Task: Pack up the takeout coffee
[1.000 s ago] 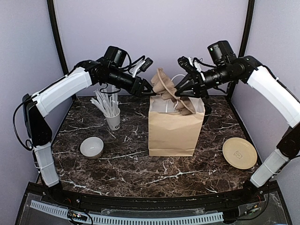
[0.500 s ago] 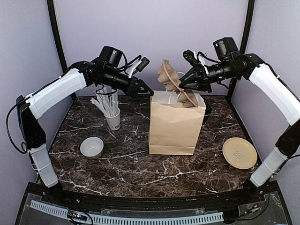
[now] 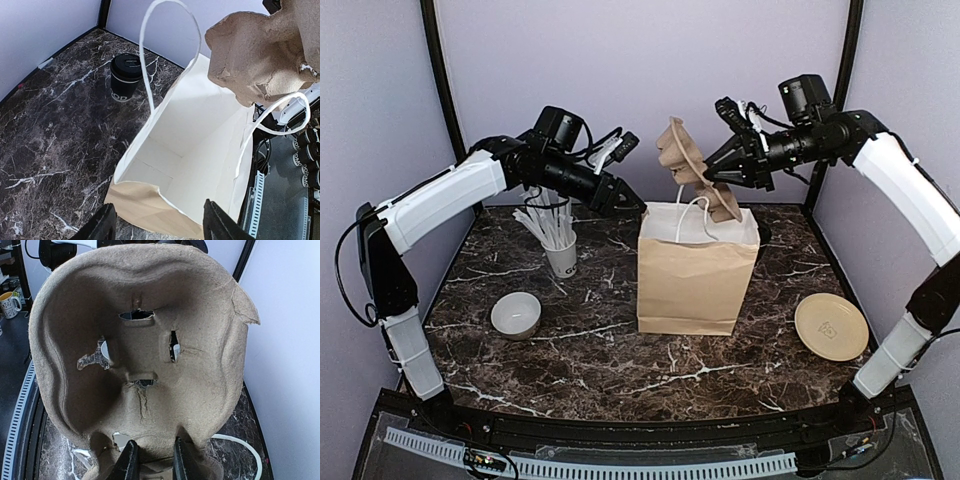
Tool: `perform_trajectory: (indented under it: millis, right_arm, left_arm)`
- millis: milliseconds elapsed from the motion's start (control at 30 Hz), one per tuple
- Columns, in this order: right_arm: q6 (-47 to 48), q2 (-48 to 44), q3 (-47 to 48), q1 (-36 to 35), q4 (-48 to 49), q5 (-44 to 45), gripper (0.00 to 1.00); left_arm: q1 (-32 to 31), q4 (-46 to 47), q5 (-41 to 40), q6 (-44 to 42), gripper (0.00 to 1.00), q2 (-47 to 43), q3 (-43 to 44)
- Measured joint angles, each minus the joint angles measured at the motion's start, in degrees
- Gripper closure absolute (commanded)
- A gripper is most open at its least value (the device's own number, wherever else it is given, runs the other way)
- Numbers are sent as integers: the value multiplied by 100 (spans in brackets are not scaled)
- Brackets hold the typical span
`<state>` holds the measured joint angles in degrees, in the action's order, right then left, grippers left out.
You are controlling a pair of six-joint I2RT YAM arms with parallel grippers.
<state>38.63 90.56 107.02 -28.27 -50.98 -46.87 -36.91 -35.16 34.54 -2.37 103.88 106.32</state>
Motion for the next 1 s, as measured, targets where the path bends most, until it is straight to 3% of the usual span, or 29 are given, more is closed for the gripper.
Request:
perform_trajectory:
  millis: [467, 1000]
  right_arm:
    - [-122, 492, -400, 0, 208, 68, 82]
    - [-103, 531, -588, -79, -501, 824, 81]
  left_arm:
    - [2, 44, -96, -20, 38, -90, -57]
    - [160, 44, -402, -131, 38, -374, -557]
